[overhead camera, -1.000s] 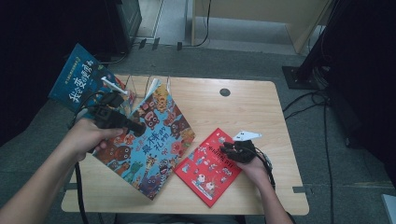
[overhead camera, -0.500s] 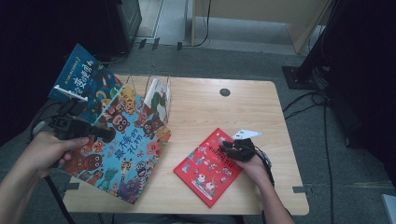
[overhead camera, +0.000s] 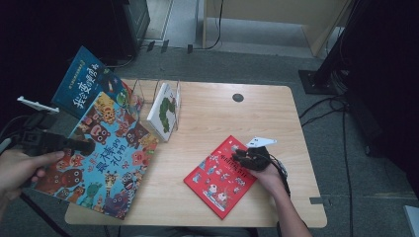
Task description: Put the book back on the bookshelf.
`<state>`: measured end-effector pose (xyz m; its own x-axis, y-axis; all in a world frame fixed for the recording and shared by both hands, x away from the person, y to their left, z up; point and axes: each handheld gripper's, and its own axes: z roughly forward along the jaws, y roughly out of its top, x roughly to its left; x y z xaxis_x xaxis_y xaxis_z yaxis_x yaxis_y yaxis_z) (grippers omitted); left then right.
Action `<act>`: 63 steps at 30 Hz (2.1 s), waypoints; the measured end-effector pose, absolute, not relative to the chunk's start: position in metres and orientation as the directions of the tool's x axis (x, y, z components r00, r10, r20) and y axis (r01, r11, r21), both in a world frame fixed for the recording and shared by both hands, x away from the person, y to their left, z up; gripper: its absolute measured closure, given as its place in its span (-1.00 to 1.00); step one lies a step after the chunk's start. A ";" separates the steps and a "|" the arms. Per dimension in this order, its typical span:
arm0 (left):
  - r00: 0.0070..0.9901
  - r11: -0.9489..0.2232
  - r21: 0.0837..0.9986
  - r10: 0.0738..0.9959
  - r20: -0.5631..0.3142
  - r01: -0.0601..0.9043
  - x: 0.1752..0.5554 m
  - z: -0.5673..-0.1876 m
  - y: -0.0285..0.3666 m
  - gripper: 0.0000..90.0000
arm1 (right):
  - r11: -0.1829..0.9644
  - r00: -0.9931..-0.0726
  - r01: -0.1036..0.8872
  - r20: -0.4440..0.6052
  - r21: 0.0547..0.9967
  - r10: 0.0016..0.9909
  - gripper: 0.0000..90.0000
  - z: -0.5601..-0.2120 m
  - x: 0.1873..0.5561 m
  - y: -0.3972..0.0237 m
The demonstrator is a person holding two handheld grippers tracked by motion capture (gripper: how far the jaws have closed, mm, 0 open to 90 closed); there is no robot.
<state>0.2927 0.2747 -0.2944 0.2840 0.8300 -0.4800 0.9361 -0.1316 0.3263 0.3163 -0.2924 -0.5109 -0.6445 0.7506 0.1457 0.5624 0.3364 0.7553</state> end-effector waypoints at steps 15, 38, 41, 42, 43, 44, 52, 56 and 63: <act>0.150 0.011 0.344 0.887 -0.438 0.939 0.315 -0.280 0.318 0.81 | 0.332 -0.643 0.560 0.146 0.759 0.752 0.55 -0.512 0.317 -0.292; 0.114 0.058 0.398 0.912 -0.393 0.915 0.386 -0.271 0.297 0.81 | 0.334 -0.647 0.554 0.142 0.762 0.749 0.56 -0.512 0.317 -0.292; 0.119 0.052 0.403 0.914 -0.387 0.914 0.394 -0.271 0.292 0.81 | 0.336 -0.648 0.554 0.141 0.762 0.749 0.56 -0.512 0.317 -0.292; 0.123 0.049 0.409 0.916 -0.383 0.911 0.396 -0.270 0.290 0.81 | 0.335 -0.647 0.556 0.143 0.761 0.749 0.56 -0.512 0.317 -0.292; 0.125 0.050 0.413 0.915 -0.384 0.909 0.398 -0.269 0.290 0.81 | 0.337 -0.648 0.555 0.141 0.761 0.749 0.56 -0.512 0.317 -0.292; 0.127 0.049 0.419 0.916 -0.381 0.907 0.400 -0.268 0.289 0.81 | 0.336 -0.648 0.553 0.140 0.762 0.749 0.56 -0.512 0.317 -0.292; 0.146 0.014 0.413 0.925 -0.352 0.910 0.405 -0.264 0.285 0.80 | 0.340 -0.649 0.551 0.134 0.762 0.749 0.56 -0.512 0.316 -0.290; 0.159 -0.005 0.403 0.923 -0.349 0.915 0.405 -0.262 0.279 0.80 | 0.340 -0.646 0.554 0.135 0.760 0.752 0.56 -0.511 0.315 -0.290; 0.146 -0.006 0.388 0.932 -0.332 0.922 0.419 -0.269 0.270 0.80 | 0.346 -0.647 0.556 0.132 0.756 0.751 0.57 -0.511 0.314 -0.290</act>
